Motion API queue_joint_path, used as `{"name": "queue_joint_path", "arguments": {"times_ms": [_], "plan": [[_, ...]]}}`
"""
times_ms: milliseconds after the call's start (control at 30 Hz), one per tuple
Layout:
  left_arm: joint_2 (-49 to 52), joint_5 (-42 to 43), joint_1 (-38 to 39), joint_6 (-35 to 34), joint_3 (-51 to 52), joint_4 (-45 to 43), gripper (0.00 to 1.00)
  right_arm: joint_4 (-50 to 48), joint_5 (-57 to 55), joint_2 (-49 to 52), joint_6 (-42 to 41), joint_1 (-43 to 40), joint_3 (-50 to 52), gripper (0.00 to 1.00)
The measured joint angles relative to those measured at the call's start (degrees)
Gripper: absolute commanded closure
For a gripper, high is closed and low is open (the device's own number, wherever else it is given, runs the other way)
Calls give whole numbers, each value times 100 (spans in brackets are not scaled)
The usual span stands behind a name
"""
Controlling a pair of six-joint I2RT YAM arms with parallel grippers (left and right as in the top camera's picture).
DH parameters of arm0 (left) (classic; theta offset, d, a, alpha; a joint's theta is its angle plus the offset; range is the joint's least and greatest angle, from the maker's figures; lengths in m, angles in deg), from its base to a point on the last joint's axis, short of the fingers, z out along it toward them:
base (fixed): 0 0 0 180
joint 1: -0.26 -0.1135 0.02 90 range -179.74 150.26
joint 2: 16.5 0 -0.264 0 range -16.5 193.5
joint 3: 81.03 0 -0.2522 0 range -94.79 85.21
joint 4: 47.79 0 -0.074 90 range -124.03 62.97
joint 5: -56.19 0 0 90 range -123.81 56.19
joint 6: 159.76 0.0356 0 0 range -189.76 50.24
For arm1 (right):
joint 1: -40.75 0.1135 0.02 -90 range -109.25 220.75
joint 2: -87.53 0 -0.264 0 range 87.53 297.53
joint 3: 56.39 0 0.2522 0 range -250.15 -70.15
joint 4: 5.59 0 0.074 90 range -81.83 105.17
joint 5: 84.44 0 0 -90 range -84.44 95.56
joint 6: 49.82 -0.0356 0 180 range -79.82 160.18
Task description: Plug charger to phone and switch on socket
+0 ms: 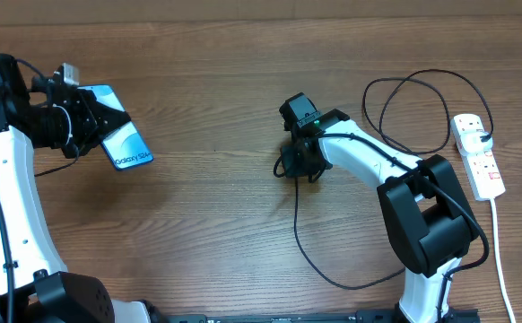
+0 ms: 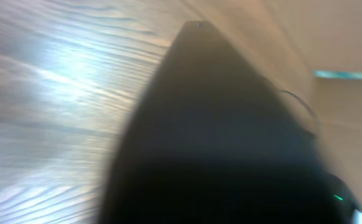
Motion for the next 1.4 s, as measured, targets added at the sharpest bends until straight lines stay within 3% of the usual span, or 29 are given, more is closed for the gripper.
{"name": "queue_joint_path", "arguments": {"times_ms": [267,500,833,967,1133,1400], "plan": [[0,1388,0,146,0,-304,96,-59,2616,-92,323,-413,-90,96],[0,2682,0,149,0,-640,96,-105,4822,-839,717,-833,-98,96],[0,3580,234,149,0,-673,96,-61,7392,-1141,1255,-702,-168,96],[0,3735,411,149,0,-667,95,553,7890,-1143,1600,-621,-173,96],[0,3814,553,146,0,-636,95,1902,8105,-1292,2594,-612,-177,96],[-2,3825,944,85,0,-632,96,2135,8258,-1784,3246,-612,-177,96]]}}
